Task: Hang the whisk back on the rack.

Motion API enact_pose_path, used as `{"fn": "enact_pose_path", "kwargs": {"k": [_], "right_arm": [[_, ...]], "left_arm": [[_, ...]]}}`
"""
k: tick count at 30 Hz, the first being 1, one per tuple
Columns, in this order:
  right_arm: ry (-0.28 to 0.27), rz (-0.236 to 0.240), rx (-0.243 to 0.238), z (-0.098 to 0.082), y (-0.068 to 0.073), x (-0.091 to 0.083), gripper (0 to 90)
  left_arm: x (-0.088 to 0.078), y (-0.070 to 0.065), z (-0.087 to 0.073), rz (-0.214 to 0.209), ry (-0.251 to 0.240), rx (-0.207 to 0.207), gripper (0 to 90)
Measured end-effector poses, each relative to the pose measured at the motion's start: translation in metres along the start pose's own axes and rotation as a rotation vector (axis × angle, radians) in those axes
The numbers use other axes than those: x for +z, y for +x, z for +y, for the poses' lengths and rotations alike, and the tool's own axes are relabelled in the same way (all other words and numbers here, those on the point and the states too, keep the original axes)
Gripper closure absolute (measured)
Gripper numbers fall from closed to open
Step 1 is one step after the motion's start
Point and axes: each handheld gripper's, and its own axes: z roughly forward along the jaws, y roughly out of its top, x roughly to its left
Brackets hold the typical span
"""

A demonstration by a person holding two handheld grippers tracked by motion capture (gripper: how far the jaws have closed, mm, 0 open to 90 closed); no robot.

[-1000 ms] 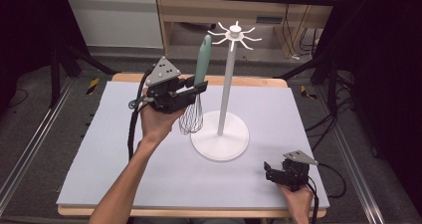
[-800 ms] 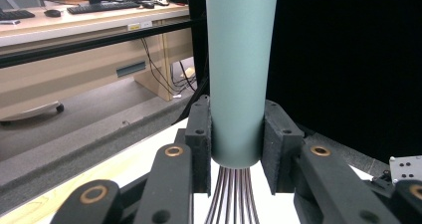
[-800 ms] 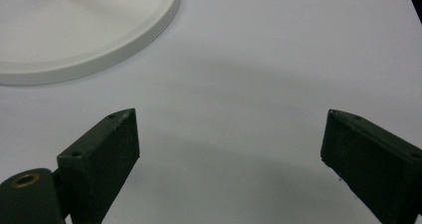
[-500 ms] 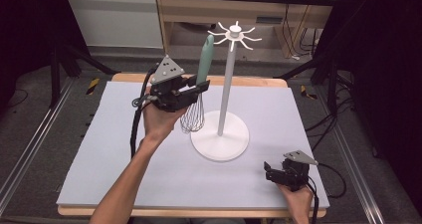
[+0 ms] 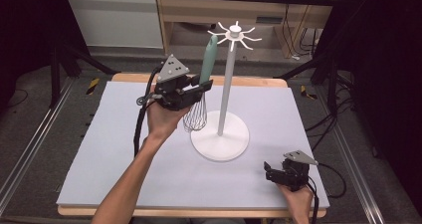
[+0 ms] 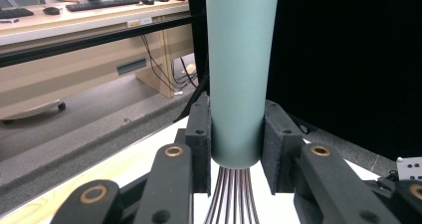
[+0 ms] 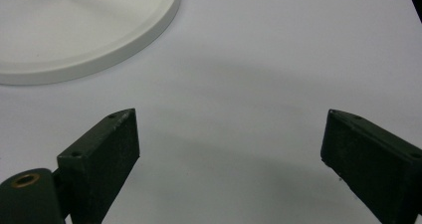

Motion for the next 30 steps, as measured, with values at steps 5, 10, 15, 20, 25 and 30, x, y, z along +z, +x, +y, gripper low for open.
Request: {"fn": "enact_pose_path", "kwargs": {"k": [5, 10, 15, 20, 25, 30], "right_arm": [[0.0, 0.001, 0.003, 0.0, 0.0, 0.0, 8.9], [0.001, 0.002, 0.001, 0.0, 0.0, 0.0, 8.9], [-0.001, 0.002, 0.001, 0.0, 0.0, 0.0, 8.9], [-0.003, 0.001, -0.002, 0.0, 0.0, 0.0, 8.9], [-0.001, 0.002, 0.002, 0.0, 0.0, 0.0, 8.9], [-0.002, 0.0, -0.002, 0.0, 0.0, 0.0, 8.9]], "left_arm": [[0.003, -0.001, 0.002, 0.004, 0.002, 0.002, 68.4], [0.006, -0.001, 0.002, 0.002, 0.005, -0.001, 68.4], [0.009, -0.001, 0.001, 0.003, 0.011, -0.001, 68.4], [0.012, -0.002, 0.002, 0.001, 0.01, -0.005, 68.4], [0.017, -0.003, 0.001, -0.004, 0.01, -0.011, 68.4], [0.021, -0.003, 0.0, -0.007, 0.007, -0.021, 68.4]]}}
